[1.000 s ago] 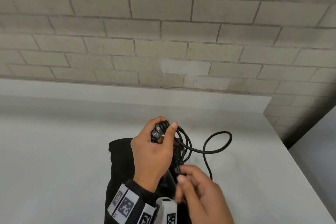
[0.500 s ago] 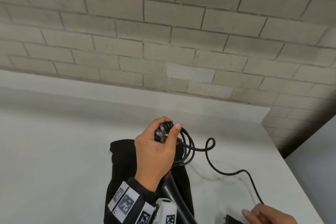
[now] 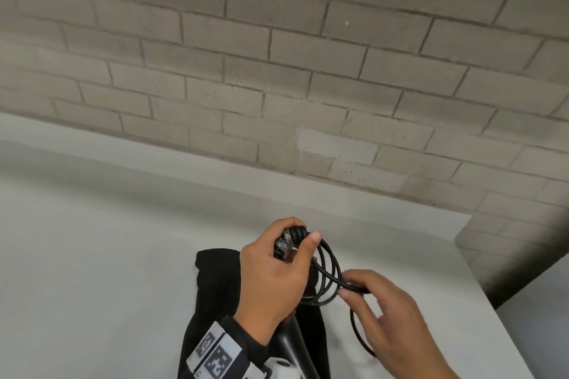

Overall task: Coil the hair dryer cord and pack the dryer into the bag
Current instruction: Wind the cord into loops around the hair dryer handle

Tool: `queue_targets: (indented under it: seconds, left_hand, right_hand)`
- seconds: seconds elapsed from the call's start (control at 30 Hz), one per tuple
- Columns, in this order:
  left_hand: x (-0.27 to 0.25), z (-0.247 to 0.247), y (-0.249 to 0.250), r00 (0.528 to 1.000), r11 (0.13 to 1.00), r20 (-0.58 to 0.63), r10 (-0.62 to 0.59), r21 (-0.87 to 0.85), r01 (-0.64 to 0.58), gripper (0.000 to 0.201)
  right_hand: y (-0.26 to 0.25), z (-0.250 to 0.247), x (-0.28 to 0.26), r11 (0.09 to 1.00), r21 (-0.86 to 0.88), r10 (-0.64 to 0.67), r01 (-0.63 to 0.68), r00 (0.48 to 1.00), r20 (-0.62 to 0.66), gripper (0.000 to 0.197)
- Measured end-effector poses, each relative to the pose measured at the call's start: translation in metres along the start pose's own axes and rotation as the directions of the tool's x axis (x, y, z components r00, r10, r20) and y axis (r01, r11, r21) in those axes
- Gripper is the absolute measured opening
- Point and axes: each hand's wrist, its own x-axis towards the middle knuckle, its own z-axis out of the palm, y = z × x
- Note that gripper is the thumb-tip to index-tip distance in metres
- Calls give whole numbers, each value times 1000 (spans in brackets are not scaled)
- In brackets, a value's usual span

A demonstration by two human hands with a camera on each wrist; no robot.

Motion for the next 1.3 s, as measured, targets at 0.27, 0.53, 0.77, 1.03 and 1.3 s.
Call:
queue_targets:
  seconds: [0.27,0.53,0.77,1.03,1.3]
  left_hand:
    - [-6,-2,5,989,996,141,-33,-74,44,25]
    - [-1,-9,8,963,995,262,65,54,-82,29]
    - [-3,-7,6,984,995,148,94,-57,-86,20]
    - [-7,-2,11,996,996,30,83,-21,-83,17]
    - [-4,-1,15,995,998,82,-56,37,53,23]
  right_hand:
    - [-36,-43,42,979,63,-181,193,969,-168,8]
    - [-35,-21,71,893,451,80,4,983,-166,13]
    - [-21,8,54,770,578,386,-271,919,-84,19]
    - [-32,20,19,641,701,371,-312,926,73,48]
    - [-36,15,16,767,566,282,-300,951,122,7]
